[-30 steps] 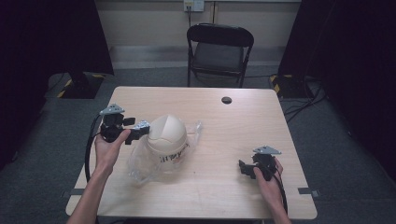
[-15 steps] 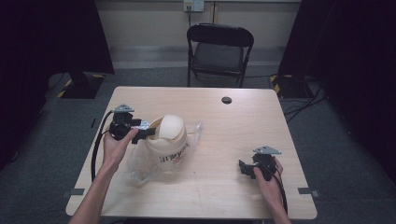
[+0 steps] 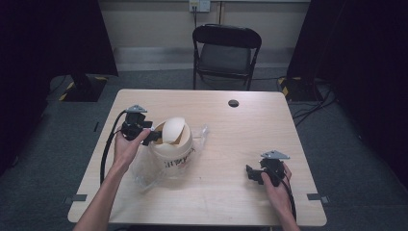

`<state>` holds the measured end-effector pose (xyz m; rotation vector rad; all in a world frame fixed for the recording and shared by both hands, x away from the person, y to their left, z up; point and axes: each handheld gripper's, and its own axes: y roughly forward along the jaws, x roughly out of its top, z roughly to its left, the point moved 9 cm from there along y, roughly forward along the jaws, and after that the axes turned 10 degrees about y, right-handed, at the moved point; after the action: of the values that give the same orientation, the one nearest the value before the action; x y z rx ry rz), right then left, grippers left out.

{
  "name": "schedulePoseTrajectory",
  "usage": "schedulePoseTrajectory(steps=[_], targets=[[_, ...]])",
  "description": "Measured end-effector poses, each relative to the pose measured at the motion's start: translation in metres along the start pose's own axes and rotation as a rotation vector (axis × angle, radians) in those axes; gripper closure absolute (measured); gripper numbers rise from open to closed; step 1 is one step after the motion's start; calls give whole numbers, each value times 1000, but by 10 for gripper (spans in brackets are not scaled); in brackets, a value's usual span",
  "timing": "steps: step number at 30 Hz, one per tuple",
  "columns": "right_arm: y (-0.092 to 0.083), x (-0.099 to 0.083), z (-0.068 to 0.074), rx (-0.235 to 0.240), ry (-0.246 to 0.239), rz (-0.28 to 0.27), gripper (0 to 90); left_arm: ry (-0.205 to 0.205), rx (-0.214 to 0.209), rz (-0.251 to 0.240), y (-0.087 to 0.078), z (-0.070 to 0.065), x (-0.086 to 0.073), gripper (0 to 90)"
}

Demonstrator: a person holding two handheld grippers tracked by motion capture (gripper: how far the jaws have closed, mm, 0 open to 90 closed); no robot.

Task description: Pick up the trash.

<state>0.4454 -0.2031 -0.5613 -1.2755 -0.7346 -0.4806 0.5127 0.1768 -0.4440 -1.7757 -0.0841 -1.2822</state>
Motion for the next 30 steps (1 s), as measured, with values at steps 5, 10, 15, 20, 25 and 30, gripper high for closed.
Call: schedulePoseTrajectory(steps=[5, 10, 15, 20, 25, 30], targets=[[0, 0, 0, 0, -2, 1, 128, -20, -29, 9, 5, 0, -2, 168], [0, 0, 0, 1, -1, 1, 128, -22, -35, 5, 6, 1, -2, 156], [0, 0, 0, 0, -1, 0, 128, -53, -53, -15, 1, 4, -2, 160], [0, 0, 0, 1, 0, 0, 128, -51, -25, -43, -13, 7, 0, 160], [0, 0, 0, 1, -1, 1, 128, -56, 7, -97, -32, 16, 0, 160], [0, 0, 0, 1, 0, 1, 128, -80, 28, -137, -42, 25, -8, 161]])
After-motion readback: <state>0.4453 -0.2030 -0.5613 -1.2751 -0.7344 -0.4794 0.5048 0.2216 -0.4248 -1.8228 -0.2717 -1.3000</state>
